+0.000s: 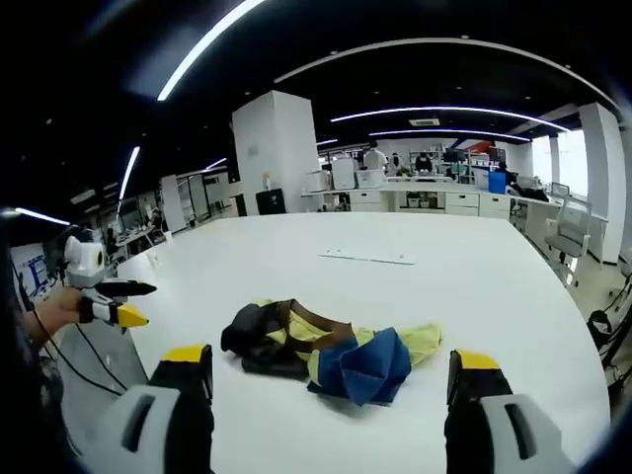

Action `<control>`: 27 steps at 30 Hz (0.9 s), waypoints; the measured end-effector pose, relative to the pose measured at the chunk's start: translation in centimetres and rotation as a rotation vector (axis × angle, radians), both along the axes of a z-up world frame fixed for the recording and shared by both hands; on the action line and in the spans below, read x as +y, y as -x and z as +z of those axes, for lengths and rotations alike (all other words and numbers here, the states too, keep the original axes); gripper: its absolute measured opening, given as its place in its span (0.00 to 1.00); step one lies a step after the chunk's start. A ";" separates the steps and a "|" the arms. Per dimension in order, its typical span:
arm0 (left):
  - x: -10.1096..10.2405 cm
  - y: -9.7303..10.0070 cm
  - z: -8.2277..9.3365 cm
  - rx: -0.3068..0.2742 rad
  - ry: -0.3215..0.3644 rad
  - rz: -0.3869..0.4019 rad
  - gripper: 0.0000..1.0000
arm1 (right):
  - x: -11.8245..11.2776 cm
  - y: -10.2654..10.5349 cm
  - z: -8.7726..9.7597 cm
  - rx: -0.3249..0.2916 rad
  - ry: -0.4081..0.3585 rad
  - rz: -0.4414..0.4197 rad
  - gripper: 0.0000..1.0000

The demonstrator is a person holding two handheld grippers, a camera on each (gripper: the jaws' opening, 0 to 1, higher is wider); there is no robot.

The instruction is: Fold the garment on the visible template until the final outline fits inside the template.

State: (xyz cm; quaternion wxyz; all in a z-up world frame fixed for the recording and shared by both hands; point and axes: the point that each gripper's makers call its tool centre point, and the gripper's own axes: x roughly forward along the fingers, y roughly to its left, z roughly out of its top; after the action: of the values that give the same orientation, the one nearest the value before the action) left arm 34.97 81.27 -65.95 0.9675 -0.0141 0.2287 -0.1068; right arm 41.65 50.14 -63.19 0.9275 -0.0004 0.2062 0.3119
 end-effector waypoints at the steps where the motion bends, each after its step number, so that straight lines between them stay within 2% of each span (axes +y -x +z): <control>1: -0.1 -0.1 0.1 -0.001 -0.001 -0.003 0.97 | 0.0 0.1 0.0 0.001 -0.001 0.001 1.00; 6: -0.4 -0.5 0.7 -0.016 -0.008 -0.015 0.96 | -0.3 0.4 -0.1 0.006 -0.005 -0.010 1.00; 27: -0.5 -0.5 0.3 0.001 -0.021 -0.032 0.95 | -0.7 0.7 0.1 -0.001 -0.002 -0.012 1.00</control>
State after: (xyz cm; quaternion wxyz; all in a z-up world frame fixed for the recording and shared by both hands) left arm 35.46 80.81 -65.70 0.9657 -0.0002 0.2304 -0.1198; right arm 40.92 49.47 -63.08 0.9294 0.0018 0.2055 0.3067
